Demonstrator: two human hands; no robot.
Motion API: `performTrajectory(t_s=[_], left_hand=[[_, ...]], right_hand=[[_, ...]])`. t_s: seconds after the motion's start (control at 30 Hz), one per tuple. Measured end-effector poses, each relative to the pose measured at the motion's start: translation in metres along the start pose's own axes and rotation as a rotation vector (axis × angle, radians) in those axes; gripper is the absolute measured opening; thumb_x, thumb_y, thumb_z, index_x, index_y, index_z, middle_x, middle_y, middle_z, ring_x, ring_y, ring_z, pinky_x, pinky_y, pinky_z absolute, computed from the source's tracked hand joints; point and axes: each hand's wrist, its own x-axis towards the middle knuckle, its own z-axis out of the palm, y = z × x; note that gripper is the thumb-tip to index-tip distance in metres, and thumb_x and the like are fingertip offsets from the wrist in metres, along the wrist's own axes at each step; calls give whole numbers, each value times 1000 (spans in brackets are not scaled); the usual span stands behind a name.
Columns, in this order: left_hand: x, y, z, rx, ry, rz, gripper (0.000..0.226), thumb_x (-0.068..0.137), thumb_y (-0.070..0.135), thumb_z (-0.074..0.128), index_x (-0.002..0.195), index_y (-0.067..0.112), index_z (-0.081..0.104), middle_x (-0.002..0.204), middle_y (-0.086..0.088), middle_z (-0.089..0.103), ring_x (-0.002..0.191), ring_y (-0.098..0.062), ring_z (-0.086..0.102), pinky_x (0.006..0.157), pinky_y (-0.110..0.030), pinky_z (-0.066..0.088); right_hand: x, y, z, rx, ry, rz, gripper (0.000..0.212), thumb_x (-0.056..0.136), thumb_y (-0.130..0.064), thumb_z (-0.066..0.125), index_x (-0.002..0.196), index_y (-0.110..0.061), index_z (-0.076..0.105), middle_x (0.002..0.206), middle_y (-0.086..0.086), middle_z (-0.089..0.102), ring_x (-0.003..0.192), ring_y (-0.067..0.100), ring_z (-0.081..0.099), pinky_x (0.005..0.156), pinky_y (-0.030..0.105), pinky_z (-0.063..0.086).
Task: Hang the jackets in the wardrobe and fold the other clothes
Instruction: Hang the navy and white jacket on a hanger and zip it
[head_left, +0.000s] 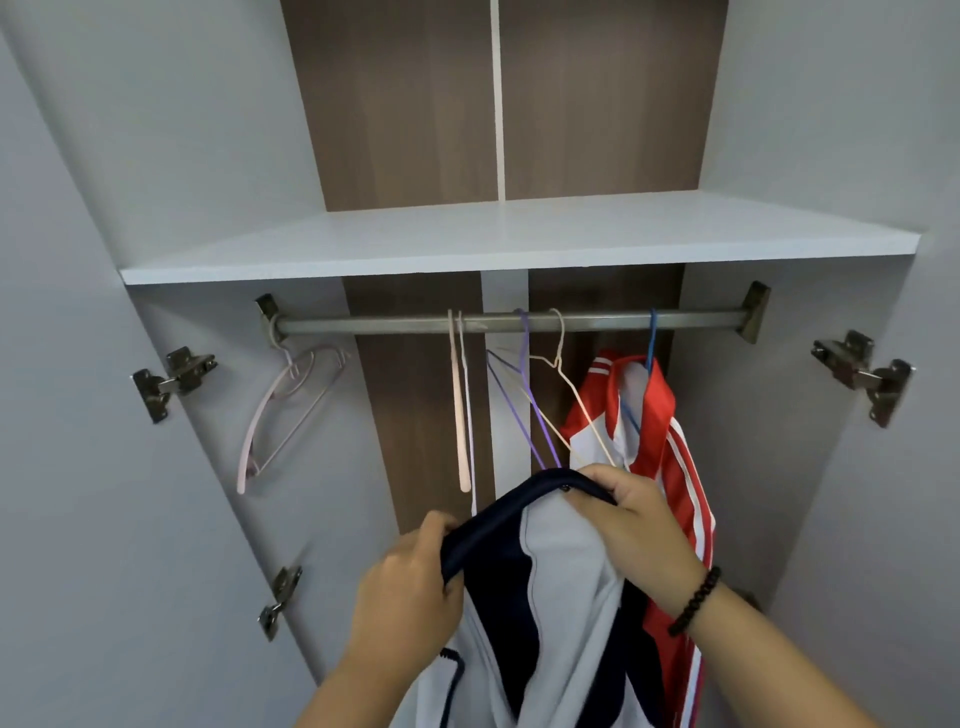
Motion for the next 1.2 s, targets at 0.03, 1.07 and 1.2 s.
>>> performTrajectory(t_s=[0.03,1.07,1.2], left_hand=[[2,-7,1,-17,1,-41,31,81,16,68,105,29,54,78,18,51,57,-6,43,47,-13,27],[125,-104,-13,-1234,92,-865,18,84,6,70,72,15,79,70,-3,74,64,-8,70,67,-23,45],[130,-111,-15,-1246,128,-934,22,85,10,70,65,18,72,65,1,73,68,-13,69,65,-23,43]], right_hand=[[5,3,3,17,10,18,12,90,-3,59,84,3,67,86,30,60,76,23,55,73,36,44],[250,87,2,-308,265,373,37,91,-21,63,122,-6,49,90,11,60,69,25,58,62,33,47],[260,81,-3,-524,341,235,21,95,-11,54,106,2,65,102,23,66,94,35,61,78,35,43]])
